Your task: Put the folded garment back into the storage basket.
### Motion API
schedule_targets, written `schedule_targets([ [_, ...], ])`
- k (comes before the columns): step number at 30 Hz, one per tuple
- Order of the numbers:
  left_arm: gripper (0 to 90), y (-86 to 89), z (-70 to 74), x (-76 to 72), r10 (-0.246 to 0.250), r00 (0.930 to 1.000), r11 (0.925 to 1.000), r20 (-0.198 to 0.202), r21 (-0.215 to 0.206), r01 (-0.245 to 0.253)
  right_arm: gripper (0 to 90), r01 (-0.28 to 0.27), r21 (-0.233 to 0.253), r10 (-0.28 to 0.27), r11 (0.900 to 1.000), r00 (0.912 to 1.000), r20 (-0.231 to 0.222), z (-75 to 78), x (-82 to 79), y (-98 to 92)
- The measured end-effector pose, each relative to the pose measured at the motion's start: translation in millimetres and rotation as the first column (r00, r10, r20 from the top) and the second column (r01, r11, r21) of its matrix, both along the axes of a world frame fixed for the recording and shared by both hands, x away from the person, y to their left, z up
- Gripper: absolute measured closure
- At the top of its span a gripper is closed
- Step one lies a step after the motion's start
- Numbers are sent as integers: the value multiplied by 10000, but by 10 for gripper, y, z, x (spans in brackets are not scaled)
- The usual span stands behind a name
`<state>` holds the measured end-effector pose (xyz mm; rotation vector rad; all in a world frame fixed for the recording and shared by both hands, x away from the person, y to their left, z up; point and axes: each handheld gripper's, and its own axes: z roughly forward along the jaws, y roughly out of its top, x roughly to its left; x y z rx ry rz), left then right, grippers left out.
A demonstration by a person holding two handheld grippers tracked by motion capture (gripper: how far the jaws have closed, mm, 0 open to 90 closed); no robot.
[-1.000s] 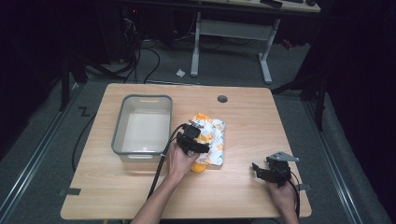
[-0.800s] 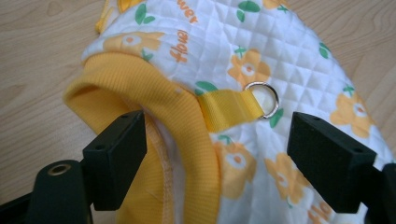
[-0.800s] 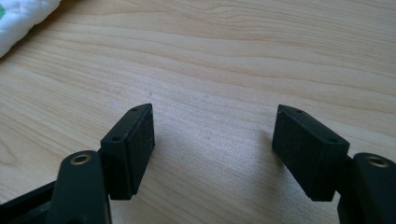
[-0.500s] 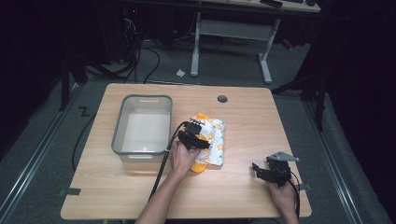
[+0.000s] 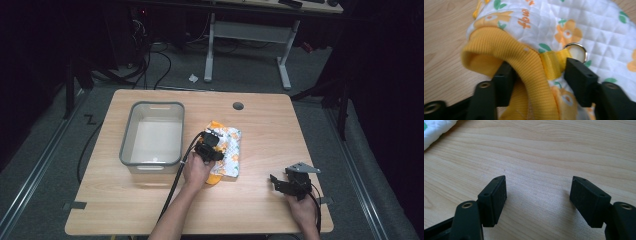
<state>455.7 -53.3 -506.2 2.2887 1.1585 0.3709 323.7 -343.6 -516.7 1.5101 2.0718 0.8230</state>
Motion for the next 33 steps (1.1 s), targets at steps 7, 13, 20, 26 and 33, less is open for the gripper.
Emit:
schedule_targets([
  [7, 728, -57, 40, -9, -368, 9988, 9993, -309, -108, 365, 301, -2, -4, 2, 10000, 10000, 0, 0, 0, 0],
  [13, 775, -11, 85, -8, -504, 9978, 9966, -434, -670, 475, 299, -6, -12, 6, 10000, 10000, -6, 0, -3, -2],
  [20, 783, 32, 223, -52, -796, 9960, 9850, -414, -1566, 723, 299, -12, -12, 12, 10000, 10000, -8, 1, -3, -2],
  [26, 785, 80, 344, -97, -1021, 9944, 9726, -289, -2127, 937, 299, -19, -18, 19, 10000, 10000, -8, 1, -3, -2],
  [33, 785, 191, 536, -187, -1240, 9923, 9548, 2, -2721, 1194, 298, -22, -15, 22, 10000, 10000, -8, 1, -3, -2],
])
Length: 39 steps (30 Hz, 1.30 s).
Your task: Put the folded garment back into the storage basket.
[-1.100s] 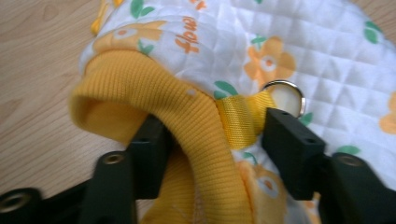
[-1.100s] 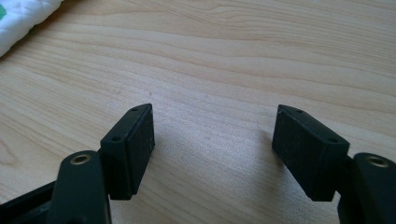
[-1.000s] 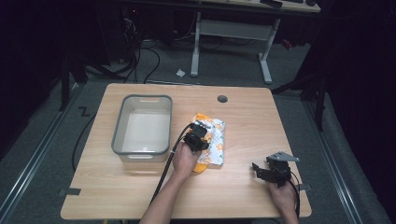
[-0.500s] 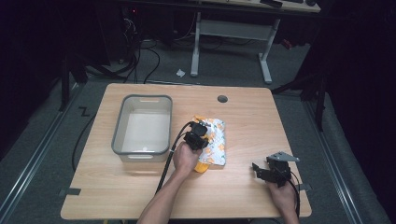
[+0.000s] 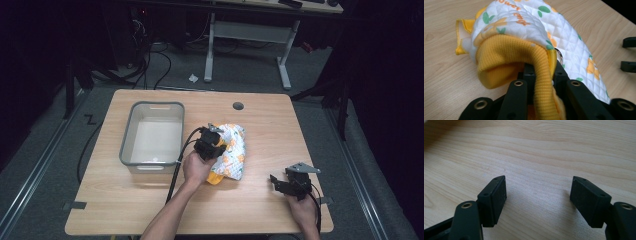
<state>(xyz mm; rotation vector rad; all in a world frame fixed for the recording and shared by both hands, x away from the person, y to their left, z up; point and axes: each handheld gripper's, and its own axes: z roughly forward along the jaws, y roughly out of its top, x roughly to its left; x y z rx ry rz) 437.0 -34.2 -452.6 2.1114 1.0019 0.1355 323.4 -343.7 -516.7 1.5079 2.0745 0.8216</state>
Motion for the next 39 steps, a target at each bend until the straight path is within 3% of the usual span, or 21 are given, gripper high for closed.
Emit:
schedule_targets([
  [3, 784, 38, 70, -38, -9, 9998, 10000, 182, -85, 11, 298, -1, 1, 1, 10000, 10000, -1, 0, 1, 0],
  [10, 784, 120, 152, -62, -72, 9998, 9988, 162, -477, 79, 298, 7, 8, -7, 10000, 10000, 0, 0, 0, 0],
  [11, 783, 156, 194, -65, -150, 9999, 9969, 83, -770, 156, 298, 5, 9, -5, 10000, 10000, 2, 0, 0, 0],
  [14, 783, 186, 254, -71, -196, 9997, 9957, 114, -899, 205, 298, 6, 10, -6, 10000, 10000, -1, 0, 1, 0],
  [15, 783, 218, 319, -82, -145, 9994, 9953, 314, -950, 175, 298, 7, 11, -7, 10000, 10000, -2, 0, 0, 0],
  [19, 783, 326, 393, -90, -95, 9997, 9895, 233, -1438, 127, 298, 5, 8, -5, 10000, 10000, -1, 0, 0, 0],
  [33, 784, 574, 567, -103, 179, 9989, 9905, 435, -1374, -117, 298, 11, 7, -11, 10000, 10000, 1, 0, 0, 1],
  [34, 783, 624, 591, -98, 232, 9993, 9867, 287, -1613, -183, 298, 12, 8, -12, 10000, 10000, 1, 0, 0, 1],
  [39, 784, 706, 630, -104, 344, 9986, 9860, 413, -1643, -272, 298, 11, 8, -11, 10000, 10000, -2, 0, 0, 1],
])
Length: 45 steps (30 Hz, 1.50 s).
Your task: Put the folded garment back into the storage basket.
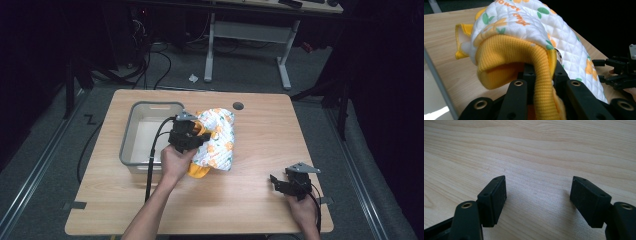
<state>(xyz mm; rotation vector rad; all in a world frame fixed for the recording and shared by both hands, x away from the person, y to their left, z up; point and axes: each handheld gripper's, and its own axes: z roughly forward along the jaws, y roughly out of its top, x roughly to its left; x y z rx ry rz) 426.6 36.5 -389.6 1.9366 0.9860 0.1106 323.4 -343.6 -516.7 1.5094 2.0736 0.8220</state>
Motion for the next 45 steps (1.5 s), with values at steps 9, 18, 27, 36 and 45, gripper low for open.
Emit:
schedule_targets([
  [9, 783, 227, 65, 28, 378, 9992, 9993, 100, 37, -379, 298, -8, -7, 8, 10000, 10000, 1, 0, 0, -1],
  [18, 784, 415, 124, 38, 721, 9972, 9974, 211, 77, -723, 298, -10, -8, 10, 10000, 10000, 1, 0, 0, -1],
  [27, 783, 585, 120, 59, 1089, 9938, 9939, 224, 147, -1093, 298, -6, -5, 6, 10000, 10000, 0, 0, -1, 0],
  [36, 783, 707, 91, 68, 1319, 9908, 9895, 300, 554, -1334, 298, -14, -14, 14, 10000, 10000, 6, 0, -1, -1],
  [45, 784, 899, 75, 106, 1705, 9853, 9846, 124, 360, -1708, 298, -14, -13, 14, 10000, 10000, 6, 0, -1, -1],
])
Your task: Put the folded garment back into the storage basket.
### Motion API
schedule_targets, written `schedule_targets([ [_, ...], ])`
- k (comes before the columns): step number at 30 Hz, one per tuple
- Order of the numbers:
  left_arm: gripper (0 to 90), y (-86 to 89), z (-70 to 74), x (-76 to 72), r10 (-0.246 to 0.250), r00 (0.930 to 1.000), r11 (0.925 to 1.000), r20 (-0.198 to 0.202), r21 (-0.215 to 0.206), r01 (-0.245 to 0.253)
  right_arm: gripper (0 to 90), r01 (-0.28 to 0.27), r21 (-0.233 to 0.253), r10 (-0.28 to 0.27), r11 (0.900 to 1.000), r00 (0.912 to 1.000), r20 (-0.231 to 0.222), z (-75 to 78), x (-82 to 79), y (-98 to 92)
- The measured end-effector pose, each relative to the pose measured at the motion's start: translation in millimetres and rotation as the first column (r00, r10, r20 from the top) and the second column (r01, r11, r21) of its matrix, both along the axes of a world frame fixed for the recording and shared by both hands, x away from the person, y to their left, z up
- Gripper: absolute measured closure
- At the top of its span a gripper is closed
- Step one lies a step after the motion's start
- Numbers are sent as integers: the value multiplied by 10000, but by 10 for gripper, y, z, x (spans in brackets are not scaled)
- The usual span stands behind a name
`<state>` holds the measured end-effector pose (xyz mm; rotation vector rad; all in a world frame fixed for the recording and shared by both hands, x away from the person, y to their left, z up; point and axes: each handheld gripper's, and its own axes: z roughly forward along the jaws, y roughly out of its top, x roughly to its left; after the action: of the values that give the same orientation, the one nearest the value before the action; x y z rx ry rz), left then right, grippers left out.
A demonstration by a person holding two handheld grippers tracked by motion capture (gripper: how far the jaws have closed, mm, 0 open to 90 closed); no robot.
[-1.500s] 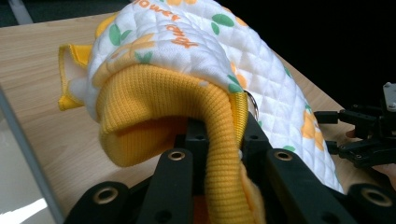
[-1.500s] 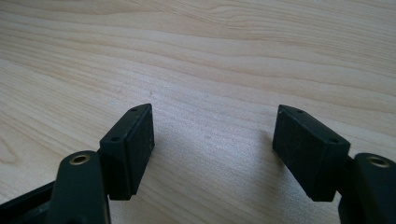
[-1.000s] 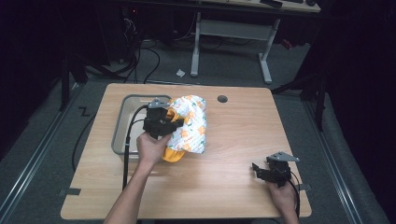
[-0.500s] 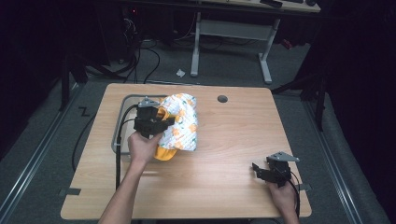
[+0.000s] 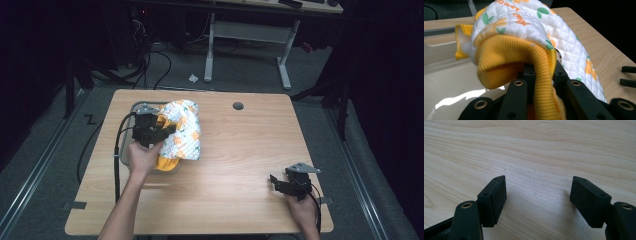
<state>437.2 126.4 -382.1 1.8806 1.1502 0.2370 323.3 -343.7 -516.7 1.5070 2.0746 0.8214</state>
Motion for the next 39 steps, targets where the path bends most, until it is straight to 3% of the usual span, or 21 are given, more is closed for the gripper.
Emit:
schedule_targets([
  [20, 783, 301, -81, 111, 717, 9969, 9974, -329, -4, -717, 298, -7, -11, 7, 10000, 10000, 0, 0, 0, -1],
  [39, 783, 451, -301, 278, 1057, 9912, 9936, -794, 480, -1021, 297, -14, -5, 14, 10000, 10000, -5, 0, -2, 0],
])
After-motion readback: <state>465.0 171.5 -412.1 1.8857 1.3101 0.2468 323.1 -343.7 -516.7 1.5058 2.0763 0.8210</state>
